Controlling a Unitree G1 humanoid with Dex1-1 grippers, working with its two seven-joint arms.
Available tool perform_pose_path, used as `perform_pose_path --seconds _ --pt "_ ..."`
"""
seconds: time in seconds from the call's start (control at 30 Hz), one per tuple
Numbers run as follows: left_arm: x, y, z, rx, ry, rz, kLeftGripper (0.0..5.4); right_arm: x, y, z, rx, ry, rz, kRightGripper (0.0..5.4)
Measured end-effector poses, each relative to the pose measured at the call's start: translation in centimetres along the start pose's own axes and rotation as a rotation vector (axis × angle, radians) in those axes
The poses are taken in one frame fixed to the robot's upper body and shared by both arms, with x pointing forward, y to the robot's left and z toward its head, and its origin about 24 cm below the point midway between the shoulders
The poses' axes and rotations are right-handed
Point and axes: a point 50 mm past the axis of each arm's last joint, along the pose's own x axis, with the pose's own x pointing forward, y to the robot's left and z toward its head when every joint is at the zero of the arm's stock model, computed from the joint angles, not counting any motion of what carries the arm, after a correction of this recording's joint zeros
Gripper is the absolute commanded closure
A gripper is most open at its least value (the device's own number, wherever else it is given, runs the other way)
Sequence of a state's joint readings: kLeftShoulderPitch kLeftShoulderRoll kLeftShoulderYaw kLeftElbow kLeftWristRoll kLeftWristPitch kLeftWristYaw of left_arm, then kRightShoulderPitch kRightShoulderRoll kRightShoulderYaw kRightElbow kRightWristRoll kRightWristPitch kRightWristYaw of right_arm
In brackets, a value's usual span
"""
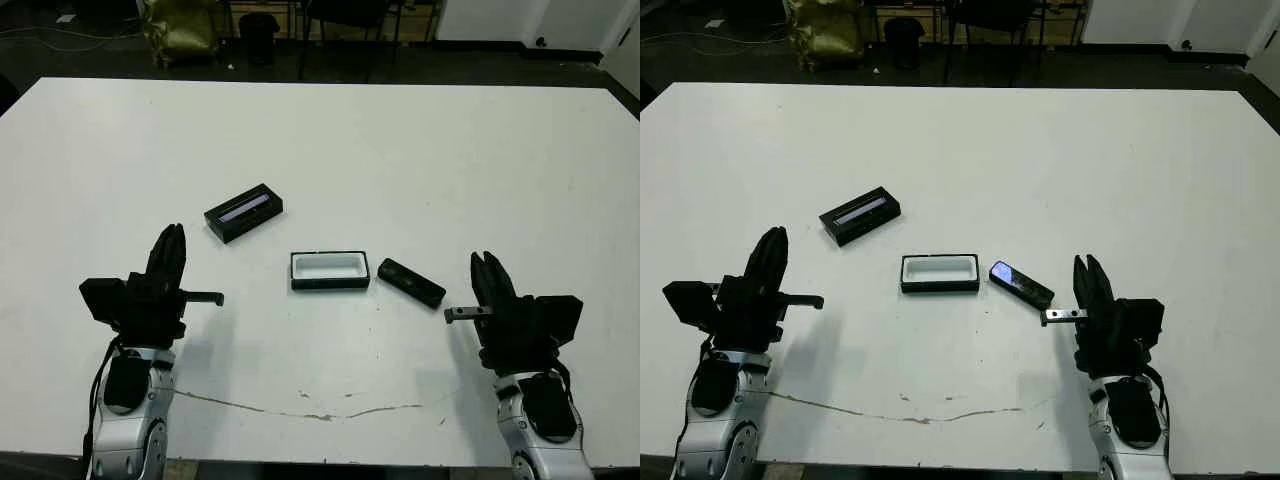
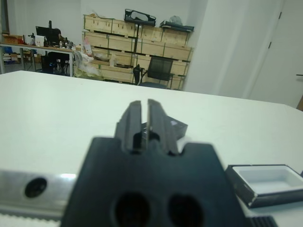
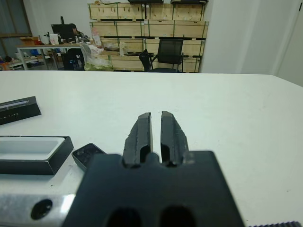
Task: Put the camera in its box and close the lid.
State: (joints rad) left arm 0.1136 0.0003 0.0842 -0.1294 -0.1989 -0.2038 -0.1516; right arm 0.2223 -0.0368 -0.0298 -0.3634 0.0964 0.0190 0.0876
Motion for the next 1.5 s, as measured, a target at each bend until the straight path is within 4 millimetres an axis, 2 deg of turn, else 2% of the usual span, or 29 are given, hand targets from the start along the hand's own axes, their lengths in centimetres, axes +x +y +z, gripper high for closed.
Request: perform_pose_path --seconds 0.6,0.77,1.0,1.1,1.33,1.5 --pt "0.0 -0.2 0.1 -0.005 0.003 -0.004 5.37 0.1 -0.2 0.1 -0.007 -0.002 0.071 5.40" --pt "0.0 -0.3 0.0 -0.004 0.005 -0.006 5.37 0.4 -1.3 0.7 -0.055 -0.014 0.185 5.40" --pt "0.0 -0.3 0.0 -0.008 0.004 -0.007 5.37 1.8 -3.6 2.7 -0.181 -0.016 0.378 5.40" --pt "0.0 -0.3 0.0 -0.016 0.003 -0.011 5.40 2.4 -4.4 3.5 -0.232 0.018 0.442 5.03" --pt "0.1 -0.4 0.0 -0.011 -0.002 -0.017 5.40 3.7 -5.5 4.5 -0.345 0.069 0.601 3.50" --pt "0.1 -0.4 0.0 -0.010 -0.003 -0.019 5.40 4.7 -5.7 4.3 -0.350 0.107 0.688 2.40"
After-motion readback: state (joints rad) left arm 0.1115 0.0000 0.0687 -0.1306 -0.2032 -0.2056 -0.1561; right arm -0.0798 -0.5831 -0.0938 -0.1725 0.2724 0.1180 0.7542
